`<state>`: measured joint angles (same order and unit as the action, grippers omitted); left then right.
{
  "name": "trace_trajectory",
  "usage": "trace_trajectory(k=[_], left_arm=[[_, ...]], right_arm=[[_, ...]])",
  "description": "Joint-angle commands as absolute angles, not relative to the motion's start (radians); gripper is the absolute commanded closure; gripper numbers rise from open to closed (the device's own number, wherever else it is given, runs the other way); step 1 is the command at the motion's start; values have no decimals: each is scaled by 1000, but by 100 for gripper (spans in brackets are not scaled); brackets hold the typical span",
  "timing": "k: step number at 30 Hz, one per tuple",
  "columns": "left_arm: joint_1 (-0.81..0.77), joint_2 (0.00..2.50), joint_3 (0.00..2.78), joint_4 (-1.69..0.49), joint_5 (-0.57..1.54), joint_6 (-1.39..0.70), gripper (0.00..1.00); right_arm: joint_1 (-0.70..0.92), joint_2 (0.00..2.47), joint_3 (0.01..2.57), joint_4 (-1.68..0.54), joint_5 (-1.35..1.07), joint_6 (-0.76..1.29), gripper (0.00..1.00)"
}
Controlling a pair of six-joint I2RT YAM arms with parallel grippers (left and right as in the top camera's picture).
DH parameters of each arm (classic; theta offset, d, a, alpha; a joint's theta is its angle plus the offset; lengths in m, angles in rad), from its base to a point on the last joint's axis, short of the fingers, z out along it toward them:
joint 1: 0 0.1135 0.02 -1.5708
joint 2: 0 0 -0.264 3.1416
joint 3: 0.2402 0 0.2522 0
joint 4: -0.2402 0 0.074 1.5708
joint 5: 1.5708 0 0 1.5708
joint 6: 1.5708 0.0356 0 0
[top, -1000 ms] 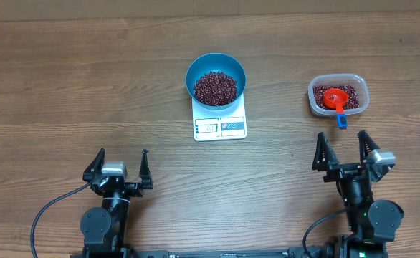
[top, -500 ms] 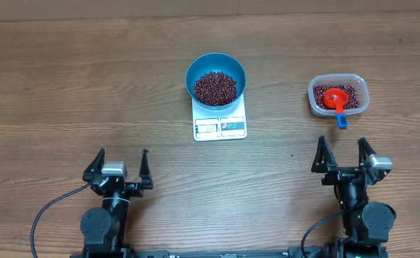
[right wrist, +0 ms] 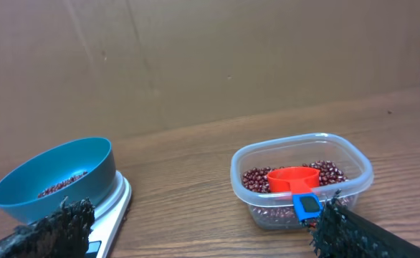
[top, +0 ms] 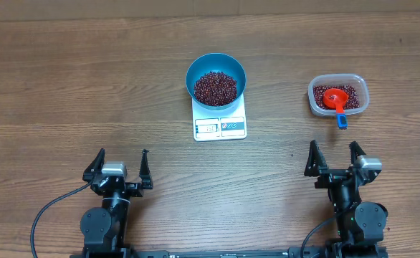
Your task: Scoop item into bowl and weigh 150g on scale
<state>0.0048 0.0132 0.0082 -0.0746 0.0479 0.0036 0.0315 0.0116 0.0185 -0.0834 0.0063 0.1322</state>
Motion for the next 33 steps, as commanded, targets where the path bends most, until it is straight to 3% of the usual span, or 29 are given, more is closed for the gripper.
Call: trace_trajectory(k=[1, 11, 33], left_arm=[[13, 4, 4, -75, 42, 20, 1], [13, 4, 4, -75, 42, 21, 0], [13, 4, 4, -75, 42, 20, 0]], right_arm=[[59, 2, 7, -83, 15, 69, 0], [61, 2, 7, -84, -25, -58, 0], [60, 2, 7, -84, -23, -51, 0]])
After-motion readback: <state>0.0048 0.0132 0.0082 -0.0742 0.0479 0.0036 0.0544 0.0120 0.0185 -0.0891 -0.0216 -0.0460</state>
